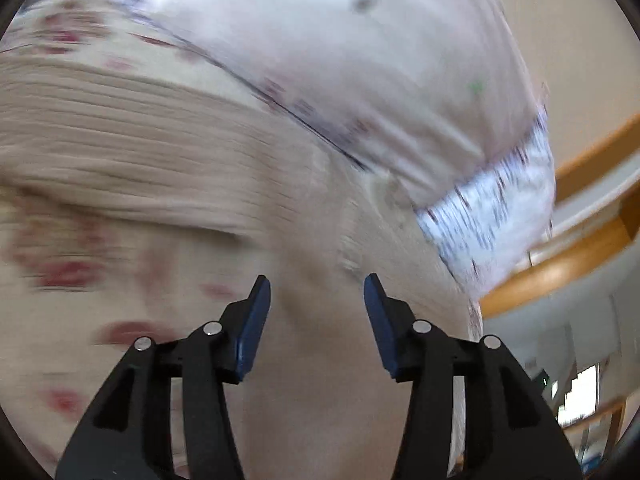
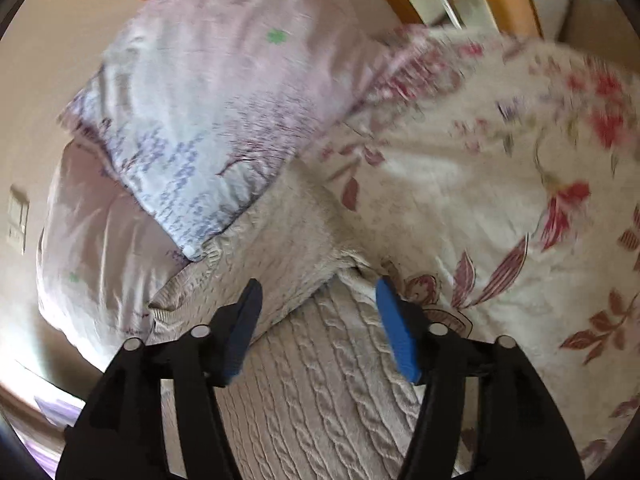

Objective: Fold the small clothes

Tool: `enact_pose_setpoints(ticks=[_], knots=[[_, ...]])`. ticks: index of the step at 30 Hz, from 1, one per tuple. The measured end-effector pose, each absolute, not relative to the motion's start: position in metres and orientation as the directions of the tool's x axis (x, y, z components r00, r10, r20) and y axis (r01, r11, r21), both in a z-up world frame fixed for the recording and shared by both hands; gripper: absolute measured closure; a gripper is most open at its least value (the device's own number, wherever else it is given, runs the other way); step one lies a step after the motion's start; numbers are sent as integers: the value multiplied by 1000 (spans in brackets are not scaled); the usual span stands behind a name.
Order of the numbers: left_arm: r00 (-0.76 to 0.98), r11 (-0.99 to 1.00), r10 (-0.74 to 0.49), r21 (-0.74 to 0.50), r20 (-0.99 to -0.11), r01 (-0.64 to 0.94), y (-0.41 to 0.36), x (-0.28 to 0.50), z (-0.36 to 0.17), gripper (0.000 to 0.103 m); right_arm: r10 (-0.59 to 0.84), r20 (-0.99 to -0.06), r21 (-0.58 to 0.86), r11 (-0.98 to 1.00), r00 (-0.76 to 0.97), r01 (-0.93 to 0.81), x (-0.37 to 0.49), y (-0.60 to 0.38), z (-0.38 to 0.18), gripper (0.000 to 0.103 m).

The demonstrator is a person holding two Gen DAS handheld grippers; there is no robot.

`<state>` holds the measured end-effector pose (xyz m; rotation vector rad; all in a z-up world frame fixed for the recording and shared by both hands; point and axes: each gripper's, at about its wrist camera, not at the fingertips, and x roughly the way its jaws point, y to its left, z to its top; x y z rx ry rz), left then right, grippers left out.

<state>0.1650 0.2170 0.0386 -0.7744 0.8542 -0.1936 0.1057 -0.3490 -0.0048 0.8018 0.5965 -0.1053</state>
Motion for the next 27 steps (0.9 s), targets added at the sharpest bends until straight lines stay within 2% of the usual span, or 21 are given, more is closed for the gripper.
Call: enact_pose_setpoints(ticks=[6,10,16,21,24,27], knots=[[726,599,-275,-703,-631,-384,308,129,23,56,233,-525,639,743,819,199,114,-321,3,41],[745,509,-239,-734,-623,-450,335,126,12,57,298,-532,640,755,793,145,121,-299,-2,41],[776,412,-222,-778,-591,-475,357,127,2,66,328,-541,628,770,774,113,123,-285,-5,41],[791,354,-185,-790,-583,-500,370,129,-7,83,341,-543,627,772,768,101,123,-282,-8,41],[790,344,-169,-786,-590,-513,375,130,-11,96,350,-543,630,771,763,95,123,-281,-10,41],[800,363,-152,-785,-581,-502,370,133,-1,97,360,-540,635,768,761,88,123,-283,-11,41]])
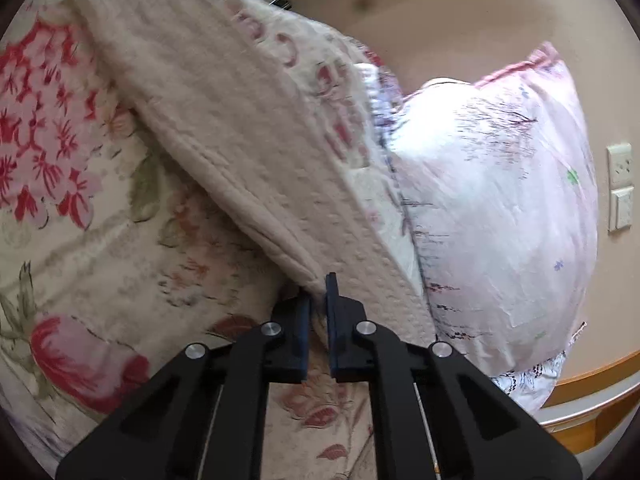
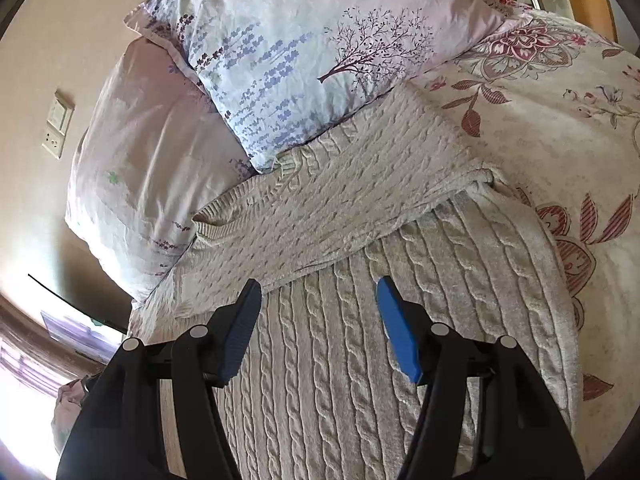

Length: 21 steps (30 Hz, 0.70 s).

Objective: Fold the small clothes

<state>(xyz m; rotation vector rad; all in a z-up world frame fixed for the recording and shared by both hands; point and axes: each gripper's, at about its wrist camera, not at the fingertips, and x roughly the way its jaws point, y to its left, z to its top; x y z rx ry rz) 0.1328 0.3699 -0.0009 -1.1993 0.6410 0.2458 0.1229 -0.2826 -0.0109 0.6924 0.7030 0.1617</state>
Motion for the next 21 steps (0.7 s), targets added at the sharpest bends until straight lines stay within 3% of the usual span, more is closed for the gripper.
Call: enact_pose_setpoints(ticks=[4,11,16,21], knots=[[854,412,-175,-824,-490,-388,350,138,36,97,356,-524,638,766,774,80,119,-288,-8,41],[878,478,-364,-871,-311,-110,264,174,89,97,348,-509,629,775,787,64,111,-293,-4,40],[811,453,-520,-892,-268,-4,188,201,80,98,346,-511,628,775,787,67,109,-297,-5,40],[733,434,-605,-901,-310,-22,134,220,45,98,341,-515,620,782,786,67,106,-299,-6,39]])
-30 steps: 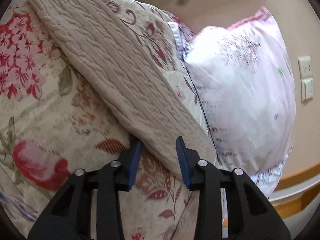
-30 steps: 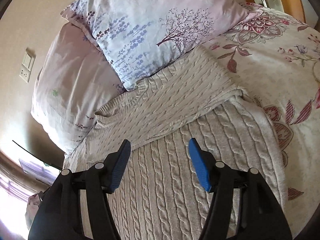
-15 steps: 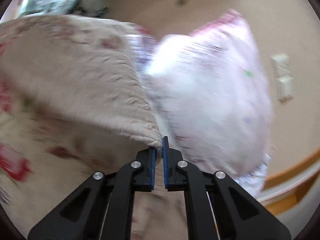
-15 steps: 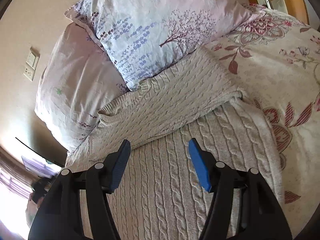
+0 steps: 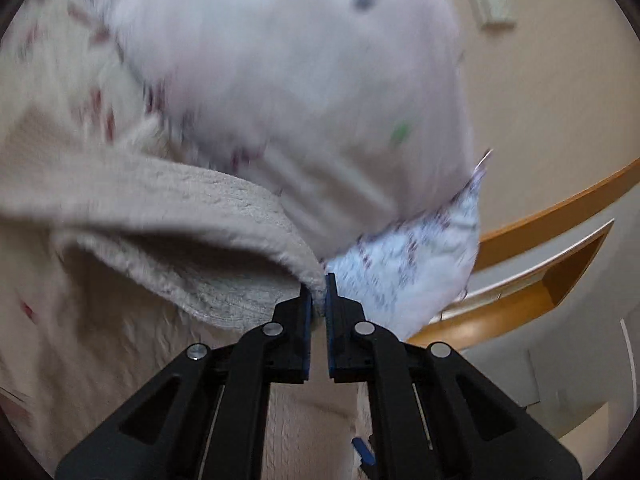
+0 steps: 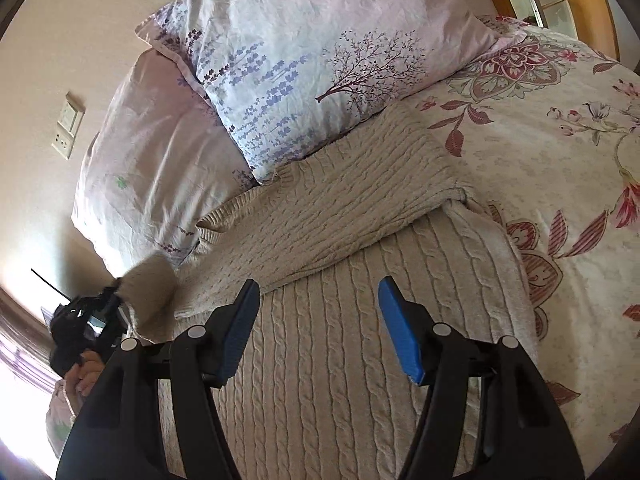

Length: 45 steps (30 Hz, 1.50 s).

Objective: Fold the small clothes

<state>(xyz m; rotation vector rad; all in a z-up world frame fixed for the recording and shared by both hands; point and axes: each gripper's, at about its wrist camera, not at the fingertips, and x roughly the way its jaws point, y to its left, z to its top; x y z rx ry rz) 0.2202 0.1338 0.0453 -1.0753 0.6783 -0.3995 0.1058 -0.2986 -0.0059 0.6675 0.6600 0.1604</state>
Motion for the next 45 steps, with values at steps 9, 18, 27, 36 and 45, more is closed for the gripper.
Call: enact_pose_setpoints(ticks=[9,18,27,36,45], knots=[[631,418,-652,-893,-421,-164,97,228,-18,92,356,-527,620,782,772,62,108,-295,-12,39],[699,298,-606,-923,-379,-242,148,203,-28,67,366,-527,616,786,768,48,109,-290,-12,39],[795,243,-472,-923,-382,-299,208,199,-18,95,381,-522,617,786,763,30,110,-289,-13,39],[721,527,-616,-846,-317,79,79,239,70,95,339,-504,598,800,794,38,100,-302,-5,39],[468,799,-542,-256,-698,544,-116,210,52,33,303,-527,615,780,794,110,103,-329,-14,39]])
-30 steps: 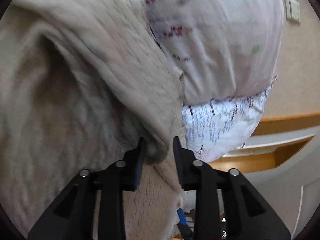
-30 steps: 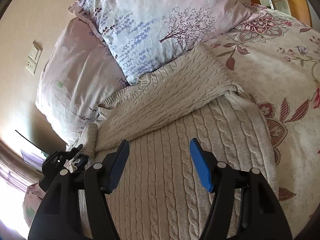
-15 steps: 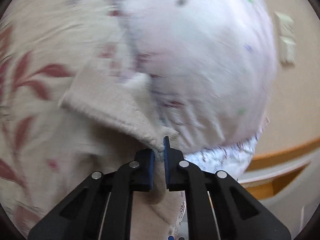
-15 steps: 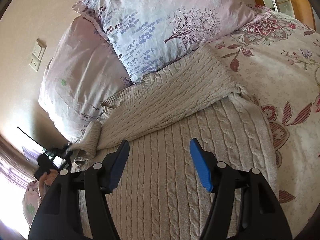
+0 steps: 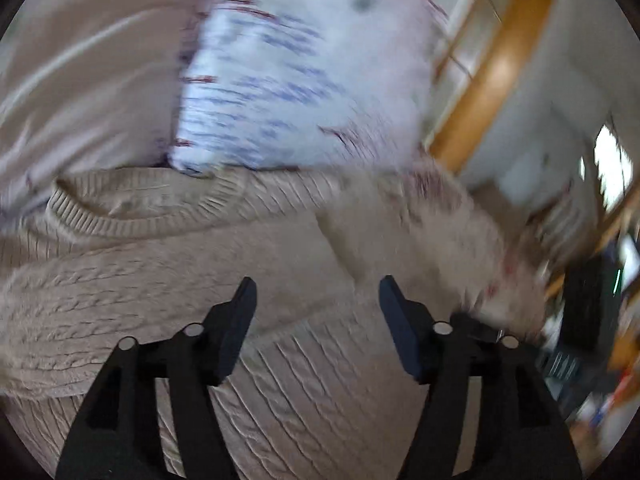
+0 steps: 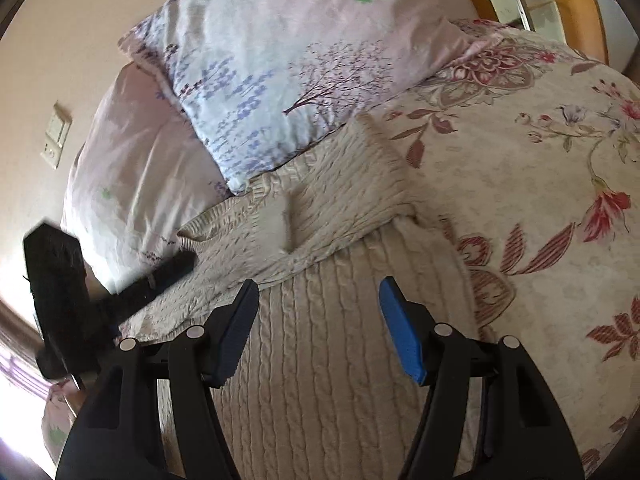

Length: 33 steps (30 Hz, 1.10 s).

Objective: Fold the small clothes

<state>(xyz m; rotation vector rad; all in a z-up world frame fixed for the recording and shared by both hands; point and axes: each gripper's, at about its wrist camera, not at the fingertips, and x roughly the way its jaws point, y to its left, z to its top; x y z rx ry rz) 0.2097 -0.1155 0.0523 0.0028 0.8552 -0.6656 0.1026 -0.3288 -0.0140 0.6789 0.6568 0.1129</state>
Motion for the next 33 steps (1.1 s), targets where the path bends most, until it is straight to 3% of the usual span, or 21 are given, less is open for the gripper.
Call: enact_pose_setpoints(ticks=[6,14,16,19,20,21,24,29,33], knots=[[531,865,-459,-222,-713,450,-49,190,61,30,404,-512,660,750,758,46,129,-333,1,40],[629,994,-86,-20,-773,111,99,128,41,34,473,-619,627,778,627,32,198,-300,-4,52],[611,996,-78,-37,-788,80,116,118,31,34,465,-651,607,793,600,45,209,-292,-11,53],[584,996,-83,-59,-807,60,129,109,17,34,438,-672,576,816,598,51,212,-283,-16,64],[578,996,-91,-68,-811,61,131,107,14,34,437,-671,570,820,599,40,212,-280,-16,83],[575,995,-95,-72,-813,62,131,105,12,34,451,-668,574,818,591,24,213,-276,-17,94],[588,996,-85,-51,-804,74,127,103,9,34,406,-650,528,849,642,-1,209,-268,-4,95],[600,995,-93,-54,-795,83,122,101,7,34,291,-538,468,884,791,-7,192,-278,37,95],[606,995,-95,-53,-790,86,121,102,6,33,217,-690,404,907,690,119,208,-287,-1,95]])
